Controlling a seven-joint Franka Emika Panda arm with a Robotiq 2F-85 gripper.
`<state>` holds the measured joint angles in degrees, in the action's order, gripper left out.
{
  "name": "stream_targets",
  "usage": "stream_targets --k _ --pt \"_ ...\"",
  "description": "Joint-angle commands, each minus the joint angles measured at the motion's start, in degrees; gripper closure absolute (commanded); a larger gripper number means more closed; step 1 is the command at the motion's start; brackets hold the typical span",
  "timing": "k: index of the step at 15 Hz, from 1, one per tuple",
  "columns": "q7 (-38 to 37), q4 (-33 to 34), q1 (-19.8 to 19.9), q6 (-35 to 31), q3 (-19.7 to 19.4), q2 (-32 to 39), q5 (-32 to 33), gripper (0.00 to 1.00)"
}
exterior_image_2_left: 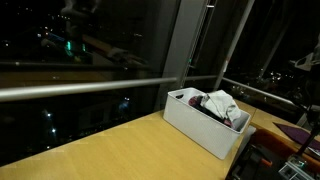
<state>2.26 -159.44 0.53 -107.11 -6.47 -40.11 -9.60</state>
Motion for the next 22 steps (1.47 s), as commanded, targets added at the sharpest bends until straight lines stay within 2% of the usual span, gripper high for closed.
stream_targets --k 1,9,12,14,17,22 --pt "0.41 0.14 0.79 0.28 0.74 0.05 -0.41 0.0" --pt "0.41 0.14 0.79 0.28 0.74 0.05 -0.41 0.0" --pt "1.49 0.44 0.52 -2.53 0.97 0.3 -0.18 0.0" --pt "2.78 0.9 0.23 -6.15 1.2 0.69 0.32 0.0" --pt "5.53 1.39 -0.27 -14.98 1.53 2.73 1.58 0.0" --pt "5.29 4.23 -0.25 -33.26 4.29 12.89 6.37 0.0"
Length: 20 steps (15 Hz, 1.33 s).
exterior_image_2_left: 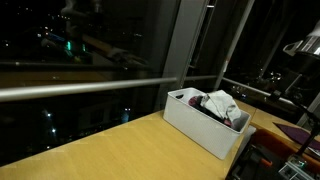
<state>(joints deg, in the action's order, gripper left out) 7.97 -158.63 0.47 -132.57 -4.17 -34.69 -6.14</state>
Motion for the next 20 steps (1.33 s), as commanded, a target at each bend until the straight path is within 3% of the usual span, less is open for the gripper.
stream_targets --k 1,6,10,13,20 --pt "-1.22 4.58 0.2 -10.6 2.94 10.12 4.62 0.0" --pt "-8.78 13.16 5.16 -15.86 7.64 21.76 19.26 0.0" --pt "-14.09 19.44 6.98 -14.71 6.74 29.4 30.03 0.0" --pt "-14.92 23.14 6.52 -15.05 4.59 35.06 31.54 0.0" --pt "-12.81 30.1 5.69 -18.42 0.52 49.45 25.61 0.0"
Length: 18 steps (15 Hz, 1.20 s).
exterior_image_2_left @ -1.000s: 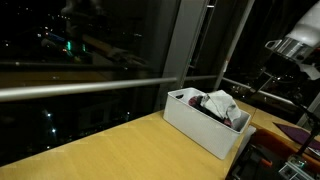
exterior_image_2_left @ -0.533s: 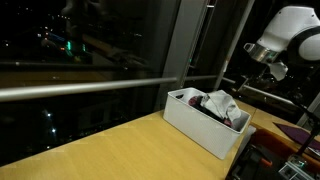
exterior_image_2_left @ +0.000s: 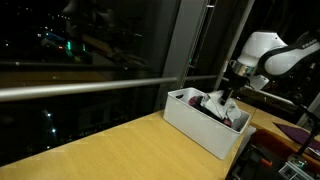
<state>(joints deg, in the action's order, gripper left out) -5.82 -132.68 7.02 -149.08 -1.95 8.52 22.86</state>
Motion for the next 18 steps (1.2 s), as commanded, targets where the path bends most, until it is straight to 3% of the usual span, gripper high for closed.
stream_targets --k 1,7,8,10,14,18 --pt "2.12 5.37 -0.57 -2.72 -1.55 8.74 -6.22 0.0" --pt "10.03 10.96 2.33 -3.71 2.35 19.43 -23.94 0.0" --pt "10.63 11.07 2.74 -3.93 2.53 20.03 -25.59 0.25" --pt "11.33 10.91 3.28 -4.17 2.56 20.15 -27.71 0.32" --pt "11.04 9.43 2.92 -4.3 2.01 17.36 -29.19 0.62" --pt "10.49 5.36 1.58 -2.91 1.46 7.76 -28.09 0.91"
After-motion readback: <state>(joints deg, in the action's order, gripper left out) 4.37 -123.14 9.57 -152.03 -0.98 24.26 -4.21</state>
